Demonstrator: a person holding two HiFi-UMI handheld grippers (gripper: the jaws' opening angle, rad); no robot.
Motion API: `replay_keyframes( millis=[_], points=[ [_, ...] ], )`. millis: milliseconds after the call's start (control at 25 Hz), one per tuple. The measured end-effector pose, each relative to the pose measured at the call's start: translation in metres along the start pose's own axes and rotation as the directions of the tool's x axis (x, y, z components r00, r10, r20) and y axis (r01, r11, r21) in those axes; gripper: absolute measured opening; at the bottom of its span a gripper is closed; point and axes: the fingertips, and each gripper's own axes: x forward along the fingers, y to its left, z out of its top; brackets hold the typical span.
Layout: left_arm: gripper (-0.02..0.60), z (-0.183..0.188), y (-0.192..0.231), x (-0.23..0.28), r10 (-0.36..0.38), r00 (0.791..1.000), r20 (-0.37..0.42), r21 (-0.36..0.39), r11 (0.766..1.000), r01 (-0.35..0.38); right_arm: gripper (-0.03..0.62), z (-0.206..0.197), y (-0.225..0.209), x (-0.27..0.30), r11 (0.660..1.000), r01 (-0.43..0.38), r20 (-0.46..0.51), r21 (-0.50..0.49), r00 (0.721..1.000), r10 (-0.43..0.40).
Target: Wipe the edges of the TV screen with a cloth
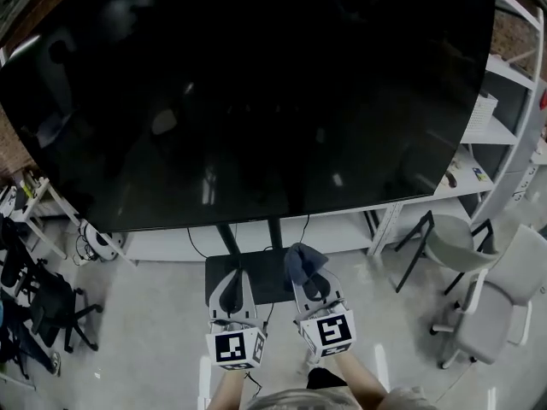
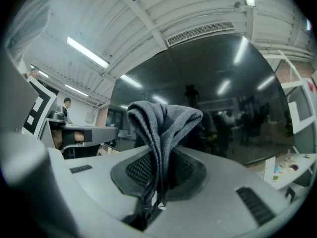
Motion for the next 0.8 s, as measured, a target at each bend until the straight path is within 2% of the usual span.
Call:
replay_keyframes(
  millis=[160, 400, 560, 800],
  points=[
    [0.015, 0.008, -0.020, 0.049, 0.009, 1.000, 0.020, 0.000, 1.000, -0.009, 0.049, 0.011, -0.042, 0.024, 0.999, -0.033, 0.028, -0.019, 0.999, 0.033],
    [0.014, 0.001, -0.058, 0.102, -0.006, 1.000, 0.021, -0.007, 1.000, 0.006, 0.049, 0.000, -0.102, 0.038, 1.000, -0.031, 0.005, 0.003, 0.999, 0.031],
    [0.014, -0.012, -0.072, 0.123, -0.048, 0.999, -0.022, -0.005, 0.999, 0.048, 0.049, -0.012, -0.120, 0.045, 0.999, -0.032, -0.018, 0.007, 0.999, 0.032],
    [0.015, -0.024, -0.103, 0.167, -0.139, 0.990, -0.012, -0.037, 0.990, 0.138, 0.049, -0.026, -0.159, 0.059, 0.999, 0.042, -0.034, 0.031, 0.999, -0.041]
  ],
)
